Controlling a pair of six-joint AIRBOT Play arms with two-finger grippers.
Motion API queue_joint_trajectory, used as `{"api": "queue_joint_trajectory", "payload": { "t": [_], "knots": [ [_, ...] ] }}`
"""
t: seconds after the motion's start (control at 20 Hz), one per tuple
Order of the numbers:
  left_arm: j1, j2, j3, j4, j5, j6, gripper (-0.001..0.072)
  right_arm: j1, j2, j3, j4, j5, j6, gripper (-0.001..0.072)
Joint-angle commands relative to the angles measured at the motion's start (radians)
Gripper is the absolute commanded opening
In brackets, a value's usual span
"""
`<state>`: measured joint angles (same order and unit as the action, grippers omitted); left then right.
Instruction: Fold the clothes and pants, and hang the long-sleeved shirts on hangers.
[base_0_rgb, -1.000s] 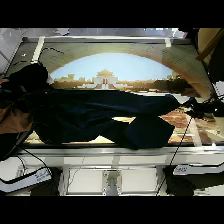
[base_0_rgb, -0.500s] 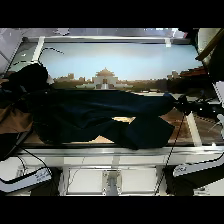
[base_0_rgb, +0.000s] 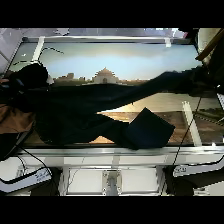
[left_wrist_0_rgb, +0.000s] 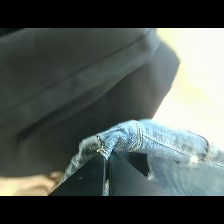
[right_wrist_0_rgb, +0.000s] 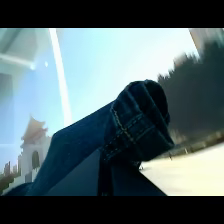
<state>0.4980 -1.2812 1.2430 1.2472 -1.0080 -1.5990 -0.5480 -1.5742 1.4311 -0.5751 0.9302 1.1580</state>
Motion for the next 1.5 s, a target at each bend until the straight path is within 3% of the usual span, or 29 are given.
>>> {"api": "queue_joint_trajectory", "payload": {
  "t": [0.0,0.15,0.3,0.35,0.4,0.45,0.8,0.85,0.95,1.0,1.15,1.3,1.45],
  "knots": [
    [0.000,0.001,0.004,-0.021,0.065,-0.025,0.0021,0.002,0.010,0.138,-0.143,0.163,0.010,0.0024],
    [0.000,-0.003,0.003,-0.017,0.061,-0.025,0.0021,0.014,0.010,0.000,-0.401,0.377,0.011,0.0023],
    [-0.001,-0.020,0.000,-0.018,0.050,-0.025,0.0022,0.011,0.007,-0.254,-0.476,0.342,0.068,0.0028],
    [-0.002,-0.024,0.000,-0.018,0.046,-0.025,0.0022,0.011,0.006,-0.307,-0.475,0.345,0.067,0.0147],
    [-0.005,-0.026,0.000,-0.018,0.047,-0.025,0.0021,0.011,0.004,-0.333,-0.480,0.364,0.067,0.0411],
    [-0.004,-0.026,0.000,-0.018,0.047,-0.024,0.0021,0.011,0.004,-0.332,-0.485,0.380,0.067,0.0494],
    [-0.005,-0.026,0.000,-0.018,0.047,-0.024,0.0022,0.011,0.025,-0.047,-0.462,0.393,0.120,0.0484],
    [-0.005,-0.026,0.000,-0.018,0.047,-0.024,0.0022,0.011,0.025,-0.017,-0.466,0.393,0.126,0.0467],
    [-0.005,-0.026,0.000,-0.018,0.047,-0.025,0.0022,0.011,0.025,0.002,-0.469,0.395,0.135,0.0340],
    [-0.005,-0.026,0.000,-0.018,0.046,-0.024,0.0022,0.013,0.022,-0.001,-0.475,0.405,0.136,0.0317],
    [-0.005,-0.026,0.000,-0.018,0.043,-0.024,0.0022,0.011,0.017,-0.006,-0.524,0.481,0.136,0.0321],
    [-0.005,-0.026,0.000,-0.018,0.035,-0.024,0.0022,-0.022,0.018,-0.007,-0.692,0.560,0.165,0.0351],
    [-0.005,-0.026,0.000,-0.018,0.031,-0.024,0.0022,-0.132,0.051,-0.085,-0.685,0.560,0.188,0.0352]
  ]
}}
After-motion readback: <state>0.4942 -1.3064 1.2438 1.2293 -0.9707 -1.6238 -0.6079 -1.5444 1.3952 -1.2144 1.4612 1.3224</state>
